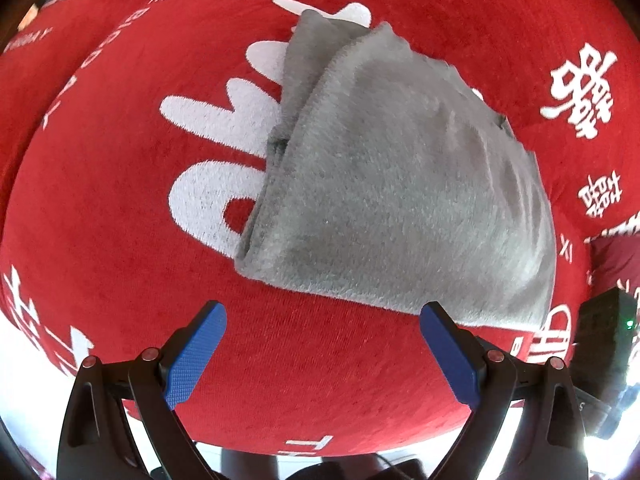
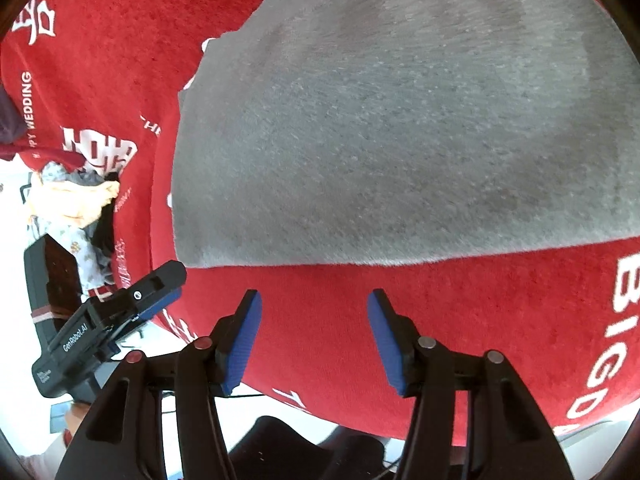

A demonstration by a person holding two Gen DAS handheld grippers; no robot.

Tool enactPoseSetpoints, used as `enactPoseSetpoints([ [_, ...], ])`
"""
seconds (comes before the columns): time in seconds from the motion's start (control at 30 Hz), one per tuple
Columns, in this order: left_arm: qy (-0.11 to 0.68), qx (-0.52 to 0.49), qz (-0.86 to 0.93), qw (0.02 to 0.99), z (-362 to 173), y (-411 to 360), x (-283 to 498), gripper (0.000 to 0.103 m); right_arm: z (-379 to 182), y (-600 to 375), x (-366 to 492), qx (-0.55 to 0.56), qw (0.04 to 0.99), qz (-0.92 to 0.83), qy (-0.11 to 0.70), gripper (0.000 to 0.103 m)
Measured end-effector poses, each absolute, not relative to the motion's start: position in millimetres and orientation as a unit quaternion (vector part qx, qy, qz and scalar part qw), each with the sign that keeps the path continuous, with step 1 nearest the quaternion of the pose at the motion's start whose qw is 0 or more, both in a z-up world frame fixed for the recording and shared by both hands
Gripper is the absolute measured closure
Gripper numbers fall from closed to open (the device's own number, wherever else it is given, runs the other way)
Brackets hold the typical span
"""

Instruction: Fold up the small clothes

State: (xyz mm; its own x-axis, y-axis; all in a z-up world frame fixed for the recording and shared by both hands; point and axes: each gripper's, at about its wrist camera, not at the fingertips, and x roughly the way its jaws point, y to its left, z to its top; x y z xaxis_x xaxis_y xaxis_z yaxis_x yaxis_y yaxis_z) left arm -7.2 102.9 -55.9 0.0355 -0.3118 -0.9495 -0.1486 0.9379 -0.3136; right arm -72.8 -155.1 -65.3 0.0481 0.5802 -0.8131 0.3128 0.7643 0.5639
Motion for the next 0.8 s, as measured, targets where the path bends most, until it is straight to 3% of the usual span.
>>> enactPoseSetpoints([
  [0.63, 0.667, -0.354, -0.093, 0.649, -82, 134, -13, 0.005, -111, -137, -53, 0.541, 0.586, 0.107, 0.594, 0.041],
  [0.67, 0.666, -0.362, -0.092, 0.646, -82, 135, -15, 0.005, -114, -135, -51, 0.547, 0.582, 0.103, 0.593, 0.046],
  [0.73, 0.668, -0.375, -0.091, 0.636, -84, 133, -16, 0.005, -118, -134, -49, 0.548, 0.573, 0.089, 0.603, 0.092],
  [0.8, 0.669, -0.380, -0.093, 0.631, -86, 129, -15, 0.005, -123, -135, -49, 0.555, 0.562, 0.078, 0.609, 0.094],
])
